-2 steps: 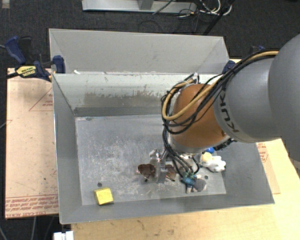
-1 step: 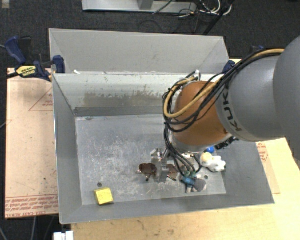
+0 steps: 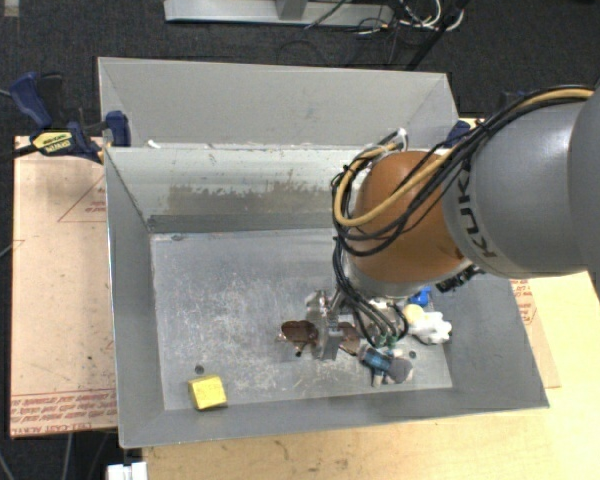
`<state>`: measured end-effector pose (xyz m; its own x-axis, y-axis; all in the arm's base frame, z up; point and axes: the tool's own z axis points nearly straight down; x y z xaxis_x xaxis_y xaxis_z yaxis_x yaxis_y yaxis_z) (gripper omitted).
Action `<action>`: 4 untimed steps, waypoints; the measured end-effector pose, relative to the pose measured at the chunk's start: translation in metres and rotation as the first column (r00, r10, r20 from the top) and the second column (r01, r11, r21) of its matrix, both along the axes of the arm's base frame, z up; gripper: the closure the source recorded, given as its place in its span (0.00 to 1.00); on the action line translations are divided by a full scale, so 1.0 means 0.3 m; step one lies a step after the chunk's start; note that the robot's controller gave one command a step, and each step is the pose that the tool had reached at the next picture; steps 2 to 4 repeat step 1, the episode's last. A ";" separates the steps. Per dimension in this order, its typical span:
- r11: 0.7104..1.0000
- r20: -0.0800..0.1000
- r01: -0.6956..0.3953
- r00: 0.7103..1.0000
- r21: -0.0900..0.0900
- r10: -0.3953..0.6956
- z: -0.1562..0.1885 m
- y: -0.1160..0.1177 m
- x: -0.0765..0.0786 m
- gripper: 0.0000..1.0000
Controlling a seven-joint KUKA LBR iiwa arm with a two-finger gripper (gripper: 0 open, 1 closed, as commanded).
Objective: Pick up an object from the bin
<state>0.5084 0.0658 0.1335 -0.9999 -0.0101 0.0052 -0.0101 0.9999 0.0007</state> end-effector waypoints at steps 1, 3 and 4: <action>1.000 0.007 0.000 1.000 0.001 0.000 0.054 0.001 0.006 1.00; 1.000 0.007 0.000 1.000 0.001 0.000 0.054 0.001 0.006 1.00; 1.000 0.007 0.000 1.000 0.001 0.000 0.054 0.001 0.006 1.00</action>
Offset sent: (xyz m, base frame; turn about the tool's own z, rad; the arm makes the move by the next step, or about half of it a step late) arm -0.0001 -0.0001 0.0176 0.0000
